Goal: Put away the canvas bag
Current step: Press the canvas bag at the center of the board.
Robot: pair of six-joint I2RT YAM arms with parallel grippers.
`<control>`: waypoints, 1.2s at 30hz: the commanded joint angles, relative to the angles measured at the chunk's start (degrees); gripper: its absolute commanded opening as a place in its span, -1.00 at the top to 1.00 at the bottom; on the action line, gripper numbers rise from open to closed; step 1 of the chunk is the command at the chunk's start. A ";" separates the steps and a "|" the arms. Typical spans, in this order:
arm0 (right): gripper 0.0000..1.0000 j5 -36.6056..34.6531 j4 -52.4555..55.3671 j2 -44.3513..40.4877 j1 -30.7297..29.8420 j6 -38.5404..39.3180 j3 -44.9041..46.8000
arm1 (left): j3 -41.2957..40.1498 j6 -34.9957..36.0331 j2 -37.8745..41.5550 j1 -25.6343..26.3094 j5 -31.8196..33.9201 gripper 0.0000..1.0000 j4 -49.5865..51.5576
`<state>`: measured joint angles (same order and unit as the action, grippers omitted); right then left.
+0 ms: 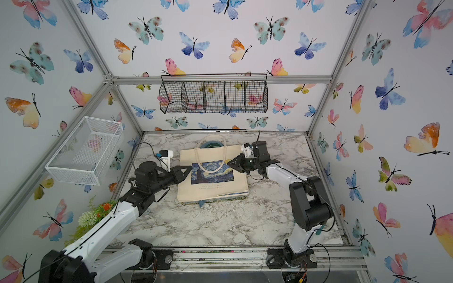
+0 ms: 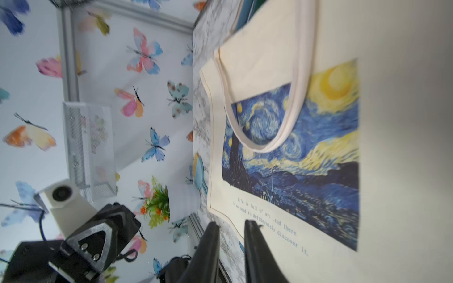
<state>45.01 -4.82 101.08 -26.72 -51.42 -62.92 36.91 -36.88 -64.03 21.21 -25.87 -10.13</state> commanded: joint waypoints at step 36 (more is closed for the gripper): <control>0.89 4.15 -0.45 10.02 10.43 10.41 16.29 | -8.77 -8.83 -40.68 -12.65 -18.60 1.00 -25.20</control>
<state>53.56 -15.79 109.86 -19.51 -45.30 -48.47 30.48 -47.53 -102.35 10.83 -49.32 -40.56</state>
